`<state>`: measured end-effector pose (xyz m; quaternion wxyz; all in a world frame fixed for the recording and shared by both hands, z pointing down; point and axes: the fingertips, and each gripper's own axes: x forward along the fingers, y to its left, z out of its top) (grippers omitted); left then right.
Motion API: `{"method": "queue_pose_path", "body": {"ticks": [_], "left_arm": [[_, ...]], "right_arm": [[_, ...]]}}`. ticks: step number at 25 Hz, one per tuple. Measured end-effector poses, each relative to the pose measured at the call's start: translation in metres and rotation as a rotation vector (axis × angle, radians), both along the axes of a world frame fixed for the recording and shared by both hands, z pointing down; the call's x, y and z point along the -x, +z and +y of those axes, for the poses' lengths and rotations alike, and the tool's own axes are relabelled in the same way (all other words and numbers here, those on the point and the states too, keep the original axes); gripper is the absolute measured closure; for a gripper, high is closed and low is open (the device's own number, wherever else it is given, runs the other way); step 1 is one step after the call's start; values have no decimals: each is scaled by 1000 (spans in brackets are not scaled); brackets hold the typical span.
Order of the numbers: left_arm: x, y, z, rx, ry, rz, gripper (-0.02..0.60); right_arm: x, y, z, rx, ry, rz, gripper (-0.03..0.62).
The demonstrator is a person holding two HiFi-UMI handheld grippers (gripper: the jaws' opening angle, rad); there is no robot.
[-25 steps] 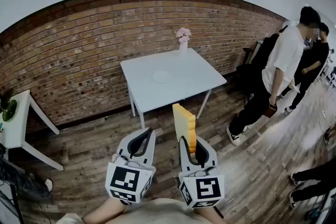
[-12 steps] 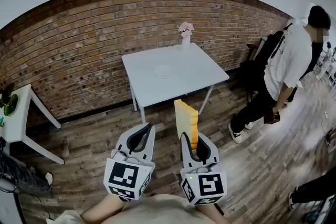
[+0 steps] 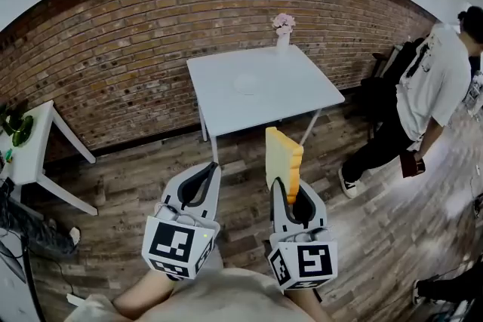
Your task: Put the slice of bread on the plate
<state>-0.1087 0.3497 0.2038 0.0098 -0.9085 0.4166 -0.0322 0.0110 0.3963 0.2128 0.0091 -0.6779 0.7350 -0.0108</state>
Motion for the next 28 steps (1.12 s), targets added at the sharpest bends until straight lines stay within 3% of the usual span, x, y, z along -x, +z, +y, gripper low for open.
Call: {"method": "queue_pose_path", "body": {"ticks": [18, 28], "left_arm": [[-13, 14, -63, -14, -5, 31, 572], [-20, 18, -154, 13, 26, 64, 572]], "right_arm": [[-20, 12, -56, -17, 18, 19, 493], [-24, 12, -139, 2, 44, 39, 494]]}}
